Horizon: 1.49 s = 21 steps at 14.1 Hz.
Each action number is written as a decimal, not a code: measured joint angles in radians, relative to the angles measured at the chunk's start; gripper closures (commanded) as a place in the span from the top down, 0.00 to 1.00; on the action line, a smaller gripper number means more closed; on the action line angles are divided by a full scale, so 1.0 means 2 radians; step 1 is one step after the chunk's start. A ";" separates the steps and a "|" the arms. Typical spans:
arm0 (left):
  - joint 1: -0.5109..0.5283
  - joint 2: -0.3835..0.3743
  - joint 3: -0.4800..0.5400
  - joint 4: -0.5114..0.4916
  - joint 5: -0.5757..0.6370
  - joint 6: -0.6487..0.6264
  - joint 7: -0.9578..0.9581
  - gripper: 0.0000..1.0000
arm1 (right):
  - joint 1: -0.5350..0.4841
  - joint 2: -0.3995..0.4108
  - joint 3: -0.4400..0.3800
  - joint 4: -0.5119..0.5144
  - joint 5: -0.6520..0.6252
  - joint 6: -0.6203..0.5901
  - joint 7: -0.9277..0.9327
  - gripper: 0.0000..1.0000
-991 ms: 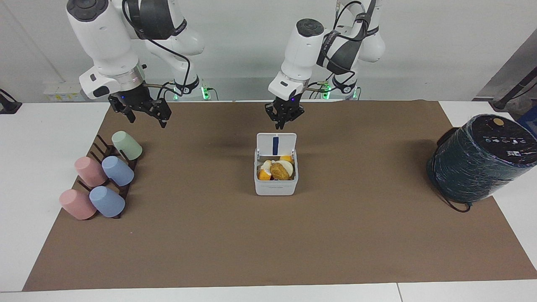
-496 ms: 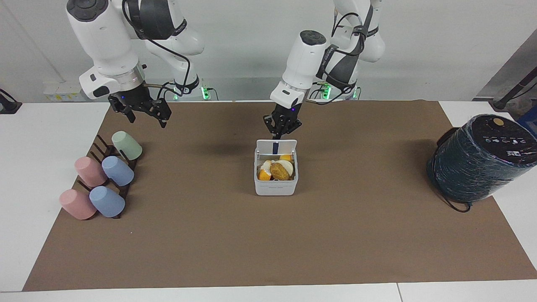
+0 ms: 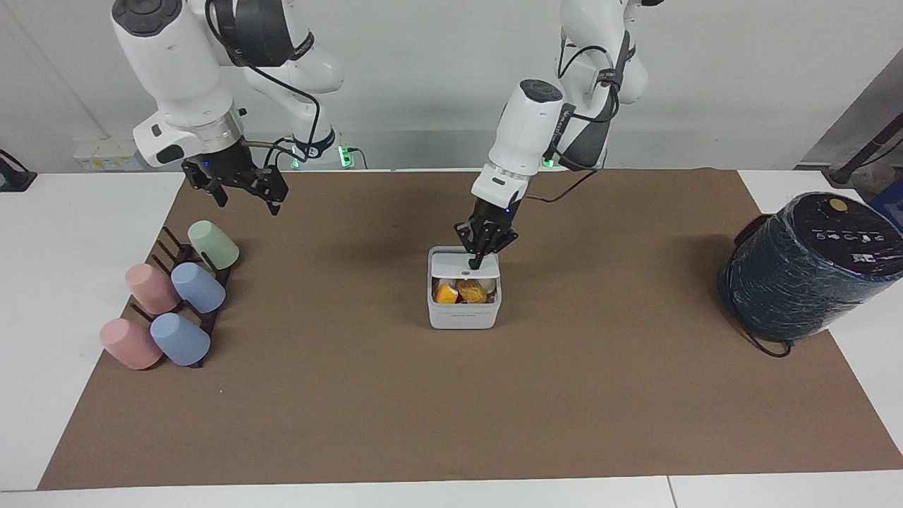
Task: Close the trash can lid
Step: 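Press the white lid flat onto the trash can with the left gripper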
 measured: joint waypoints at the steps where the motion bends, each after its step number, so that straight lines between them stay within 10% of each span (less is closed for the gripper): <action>1: 0.000 0.009 0.000 0.000 0.000 0.012 0.000 0.07 | 0.000 0.000 0.000 0.000 0.000 0.000 0.000 1.00; 16: 0.000 0.039 -0.001 0.004 0.000 0.041 0.028 0.07 | 0.000 0.000 0.000 0.000 0.000 0.000 0.000 1.00; 21: 0.019 0.050 0.002 0.065 0.000 -0.080 0.041 0.06 | 0.000 0.000 0.000 0.000 0.000 0.000 0.000 1.00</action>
